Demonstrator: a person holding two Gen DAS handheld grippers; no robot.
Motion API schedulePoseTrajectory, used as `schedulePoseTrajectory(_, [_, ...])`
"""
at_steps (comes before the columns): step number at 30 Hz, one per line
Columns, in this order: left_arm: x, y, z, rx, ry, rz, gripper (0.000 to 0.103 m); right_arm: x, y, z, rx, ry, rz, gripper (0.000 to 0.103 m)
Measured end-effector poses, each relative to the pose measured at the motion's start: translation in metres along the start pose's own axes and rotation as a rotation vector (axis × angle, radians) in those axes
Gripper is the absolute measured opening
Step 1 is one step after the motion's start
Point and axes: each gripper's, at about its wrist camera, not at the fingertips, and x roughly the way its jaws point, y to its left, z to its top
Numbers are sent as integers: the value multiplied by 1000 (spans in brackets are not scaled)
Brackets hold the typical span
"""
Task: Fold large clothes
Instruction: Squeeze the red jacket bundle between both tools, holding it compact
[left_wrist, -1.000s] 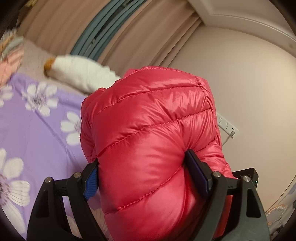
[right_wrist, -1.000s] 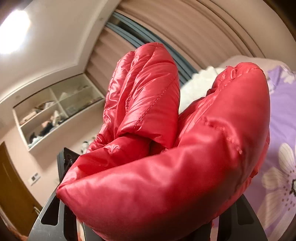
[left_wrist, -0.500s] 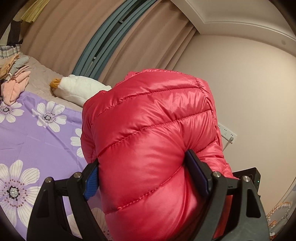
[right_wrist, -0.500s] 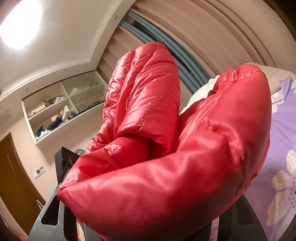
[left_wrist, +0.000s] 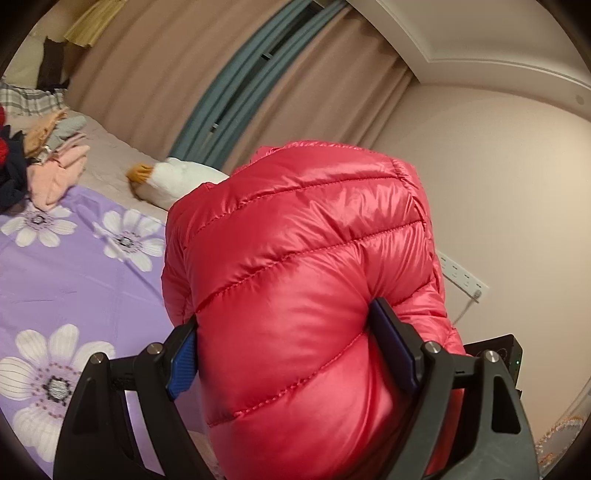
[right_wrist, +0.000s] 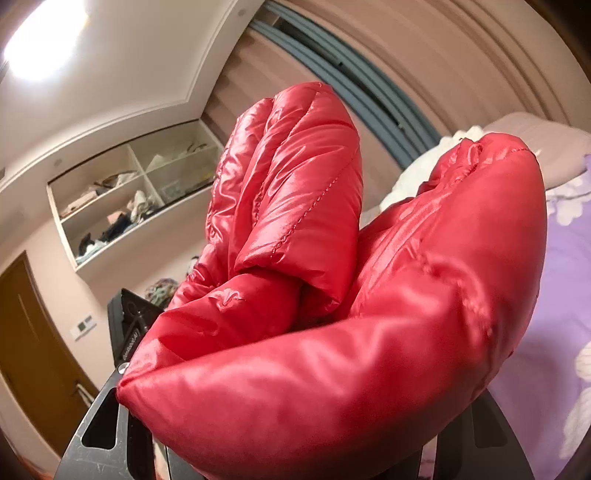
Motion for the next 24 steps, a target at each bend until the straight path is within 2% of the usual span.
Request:
schedulePoseTrajectory(10, [-23, 36, 9, -32, -46, 82, 83, 36, 3, -7, -5, 72, 61, 59])
schedulePoseTrajectory(24, [-18, 83, 15, -65, -48, 167, 83, 71, -1, -13, 14, 149, 73, 59])
